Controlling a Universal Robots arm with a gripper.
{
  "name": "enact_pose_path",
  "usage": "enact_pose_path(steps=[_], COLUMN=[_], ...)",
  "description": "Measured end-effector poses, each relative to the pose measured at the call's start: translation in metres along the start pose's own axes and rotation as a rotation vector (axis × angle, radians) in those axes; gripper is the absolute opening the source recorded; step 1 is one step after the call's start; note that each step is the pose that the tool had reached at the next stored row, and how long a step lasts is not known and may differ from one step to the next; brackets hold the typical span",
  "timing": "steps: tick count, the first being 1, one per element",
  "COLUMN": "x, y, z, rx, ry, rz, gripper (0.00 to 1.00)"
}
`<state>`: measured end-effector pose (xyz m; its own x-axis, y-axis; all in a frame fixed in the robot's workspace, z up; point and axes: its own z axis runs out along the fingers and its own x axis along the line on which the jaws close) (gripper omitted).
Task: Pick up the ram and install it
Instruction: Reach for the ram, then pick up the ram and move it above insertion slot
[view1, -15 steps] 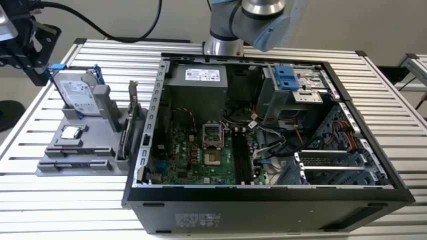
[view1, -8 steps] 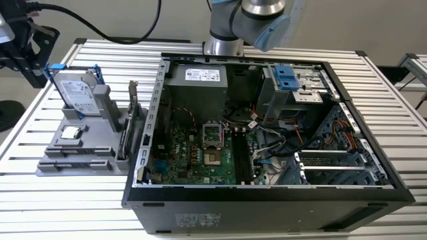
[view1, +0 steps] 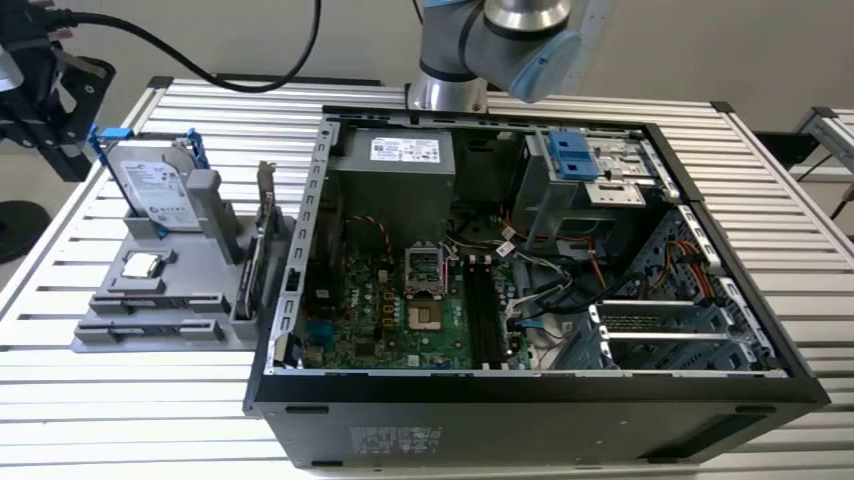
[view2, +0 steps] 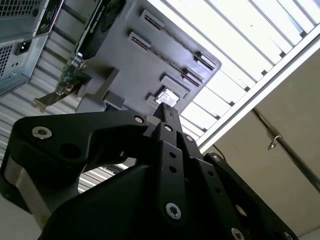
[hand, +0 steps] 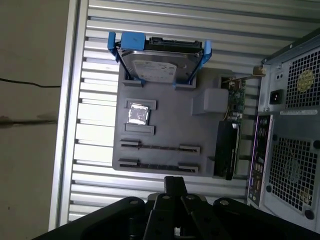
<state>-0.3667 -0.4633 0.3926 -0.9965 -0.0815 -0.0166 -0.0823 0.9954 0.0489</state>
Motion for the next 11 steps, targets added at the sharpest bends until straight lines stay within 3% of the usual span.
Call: enact_pose_path(steps=[11], x=[0.0001], y=[0.0001], z=[0.0001], rx=[-0.0001], ry=[0.0005], rz=[0.000], gripper=[0.00])
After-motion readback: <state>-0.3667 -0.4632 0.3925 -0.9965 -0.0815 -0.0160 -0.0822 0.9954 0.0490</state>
